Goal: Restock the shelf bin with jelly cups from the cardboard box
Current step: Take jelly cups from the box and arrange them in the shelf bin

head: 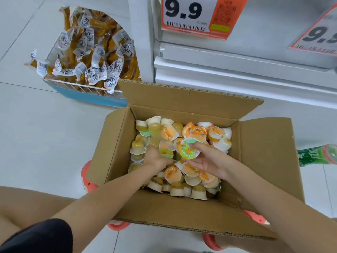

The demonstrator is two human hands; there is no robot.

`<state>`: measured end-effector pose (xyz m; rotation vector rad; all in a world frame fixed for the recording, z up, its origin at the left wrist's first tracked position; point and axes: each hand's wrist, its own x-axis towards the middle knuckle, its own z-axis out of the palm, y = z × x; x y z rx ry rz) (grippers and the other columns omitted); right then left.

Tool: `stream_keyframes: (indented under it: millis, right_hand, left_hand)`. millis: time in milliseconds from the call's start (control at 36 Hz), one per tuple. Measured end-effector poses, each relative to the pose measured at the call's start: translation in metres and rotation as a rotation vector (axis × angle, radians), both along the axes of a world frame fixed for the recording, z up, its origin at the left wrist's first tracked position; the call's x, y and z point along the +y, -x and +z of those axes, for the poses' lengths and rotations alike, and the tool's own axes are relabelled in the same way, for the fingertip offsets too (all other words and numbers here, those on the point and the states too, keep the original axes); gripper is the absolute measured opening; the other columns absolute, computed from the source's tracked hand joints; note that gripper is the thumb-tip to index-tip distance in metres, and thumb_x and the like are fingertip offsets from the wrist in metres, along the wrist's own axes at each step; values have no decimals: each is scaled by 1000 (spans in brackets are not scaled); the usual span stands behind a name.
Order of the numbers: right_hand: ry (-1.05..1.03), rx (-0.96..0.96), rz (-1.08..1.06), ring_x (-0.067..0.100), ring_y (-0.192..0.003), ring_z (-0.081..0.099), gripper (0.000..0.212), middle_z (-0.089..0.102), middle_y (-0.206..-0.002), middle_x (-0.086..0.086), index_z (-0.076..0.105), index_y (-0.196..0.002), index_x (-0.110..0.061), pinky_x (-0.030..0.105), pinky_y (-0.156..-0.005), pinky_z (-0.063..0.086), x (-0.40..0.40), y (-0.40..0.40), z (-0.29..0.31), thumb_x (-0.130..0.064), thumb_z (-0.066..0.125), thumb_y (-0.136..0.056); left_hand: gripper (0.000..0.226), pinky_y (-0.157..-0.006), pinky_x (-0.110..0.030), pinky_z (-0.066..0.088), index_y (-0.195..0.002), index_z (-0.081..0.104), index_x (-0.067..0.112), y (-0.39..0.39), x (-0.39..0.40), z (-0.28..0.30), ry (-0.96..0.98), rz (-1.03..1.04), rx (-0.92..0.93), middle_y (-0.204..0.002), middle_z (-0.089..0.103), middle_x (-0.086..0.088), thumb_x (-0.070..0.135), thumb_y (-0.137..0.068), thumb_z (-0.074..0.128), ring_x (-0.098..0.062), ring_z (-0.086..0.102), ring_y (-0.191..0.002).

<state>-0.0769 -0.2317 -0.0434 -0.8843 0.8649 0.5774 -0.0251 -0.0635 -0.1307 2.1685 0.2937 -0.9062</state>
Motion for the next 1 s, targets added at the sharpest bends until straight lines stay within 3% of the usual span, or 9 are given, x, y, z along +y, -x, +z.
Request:
stream_keyframes:
  millis: [83,194,361,472,583,639,722,861,1000]
  right_hand:
    - [-5,14,-41,27,-88,67,30,63,-107,12,53,-116,-12,37,-71,60,-7,-5,31,-24,62,-89]
    - [-32,-90,-64,25,-74,60,50,61,-89,14,57,-103,-9,31,-57,54,-22,-22,91,-56,45,-91]
    - [-38,-423,-62,20,-67,59,28,63,-79,7,59,-80,-12,30,-58,51,-35,-16,200,-25,38,-93]
    - [-16,-667,-146,18,-80,61,13,66,-84,3,65,-78,-13,33,-76,50,-34,0,241,-23,56,-79]
    - [218,-1022,-176,12,-94,62,37,66,-89,-5,59,-103,-9,28,-97,49,-27,1,257,-21,74,-71]
    - [418,-1140,-107,9,-93,62,49,66,-91,-9,60,-109,-14,26,-91,51,-26,1,264,-27,78,-65]
    - [598,-1222,55,7,-95,62,49,65,-101,-9,58,-112,-18,20,-80,50,-25,2,266,-10,77,-68]
    - [591,-1248,185,16,-111,60,49,61,-119,9,51,-113,-13,24,-88,50,-21,1,259,-6,73,-70]
    - [634,-1250,228,17,-115,58,51,60,-123,5,52,-118,-12,27,-91,49,-20,-4,261,-13,74,-72]
  left_hand:
    - [47,-68,-24,39,-96,43,13,-11,-9,43,113,78,-114,-83,49,5,19,-68,80,-11,52,-80]
    - [69,-68,-36,47,-104,40,14,-28,-16,126,270,-80,-250,-99,56,-9,26,-49,79,-20,55,-85]
    - [56,-54,-16,44,-107,43,16,-29,-13,255,497,-362,-413,-96,56,-1,-6,-67,74,-10,56,-73]
    - [59,-76,-26,50,-109,52,28,-20,-7,309,679,-313,-478,-106,64,6,9,-61,80,-10,61,-92]
    - [62,-84,-32,52,-111,55,21,-11,-11,327,982,-172,-262,-97,70,-4,6,-57,81,-20,63,-92]
    - [68,-84,-34,55,-115,55,13,-8,-16,327,1170,-106,-42,-100,69,-9,0,-56,84,-23,65,-95]
    - [77,-83,-48,54,-119,58,14,-6,-23,327,1356,-84,231,-117,64,-18,12,-49,90,-37,62,-107]
    - [81,-74,-37,58,-122,55,7,-9,-27,330,1423,-22,294,-118,64,-21,20,-50,89,-35,66,-102]
    - [76,-75,-35,58,-116,60,2,-16,-25,331,1405,10,299,-114,65,-22,16,-47,91,-34,66,-102]
